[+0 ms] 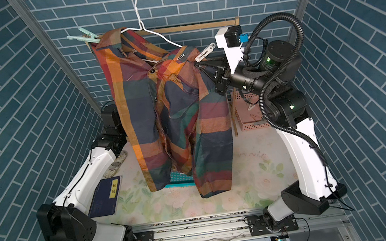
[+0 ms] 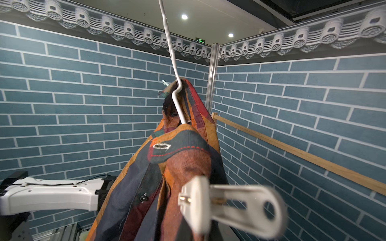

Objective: Remove the clothespins securing long-sleeve shirts to the hanger
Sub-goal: Place the long-sleeve shirt at the bin.

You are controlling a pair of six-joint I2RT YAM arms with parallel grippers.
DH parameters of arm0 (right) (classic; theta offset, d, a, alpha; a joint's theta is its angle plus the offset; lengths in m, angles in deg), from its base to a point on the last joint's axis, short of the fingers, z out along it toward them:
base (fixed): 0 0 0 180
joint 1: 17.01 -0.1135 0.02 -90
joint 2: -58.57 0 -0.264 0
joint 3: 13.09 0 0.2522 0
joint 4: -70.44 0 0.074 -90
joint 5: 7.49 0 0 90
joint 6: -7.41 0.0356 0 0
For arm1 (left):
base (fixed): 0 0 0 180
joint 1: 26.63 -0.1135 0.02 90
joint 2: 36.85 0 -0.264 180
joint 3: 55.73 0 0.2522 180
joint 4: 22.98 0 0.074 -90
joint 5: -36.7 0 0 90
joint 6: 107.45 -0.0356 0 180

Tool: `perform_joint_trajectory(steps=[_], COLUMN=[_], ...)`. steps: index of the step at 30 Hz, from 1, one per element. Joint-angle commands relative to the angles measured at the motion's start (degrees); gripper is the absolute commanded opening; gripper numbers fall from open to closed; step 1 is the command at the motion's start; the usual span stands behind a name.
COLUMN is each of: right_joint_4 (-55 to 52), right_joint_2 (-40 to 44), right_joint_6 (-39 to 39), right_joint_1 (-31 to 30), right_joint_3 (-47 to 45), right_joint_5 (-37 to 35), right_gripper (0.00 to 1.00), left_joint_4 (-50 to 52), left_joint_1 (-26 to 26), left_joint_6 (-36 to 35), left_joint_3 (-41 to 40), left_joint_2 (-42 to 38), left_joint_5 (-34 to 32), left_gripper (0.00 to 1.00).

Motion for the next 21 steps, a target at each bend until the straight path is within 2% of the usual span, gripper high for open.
perform_joint_trajectory(steps=[1,10,13,17,21], right_joint_4=[3.06,2.69,1.23,-1.21,2.02], right_joint_2=[-2.82,-10.62,-13.83,-20.06,-22.53], right_joint_6=[-2.83,-5.13,-6.22,-5.79,-4.97], right_joint_1=[-0.18,-0.18,-0.18,-0.18,-0.11], right_joint_3=[3.1,8.78,13.02,23.25,24.3], right_joint_5=[-2.39,3.4,2.87,4.79,5.54], right_gripper=[0.0,0.0,0.0,0.0,0.0], left_joint_4=[2.41,3.36,3.03,2.51,2.34], left_joint_1=[1.57,5.0,4.97,5.01,5.07], left_joint_6=[-1.4,-0.77,-0.24,0.35,0.98], left_joint_3=[-1.16,-7.12,-10.61,-13.84,-15.25], left_joint_2=[-0.97,-0.59,-1.56,-2.69,-3.05], left_joint_5=[-1.72,-6.75,-8.69,-8.95,-8.85], left_gripper=[0.95,0.93,0.93,0.93,0.93])
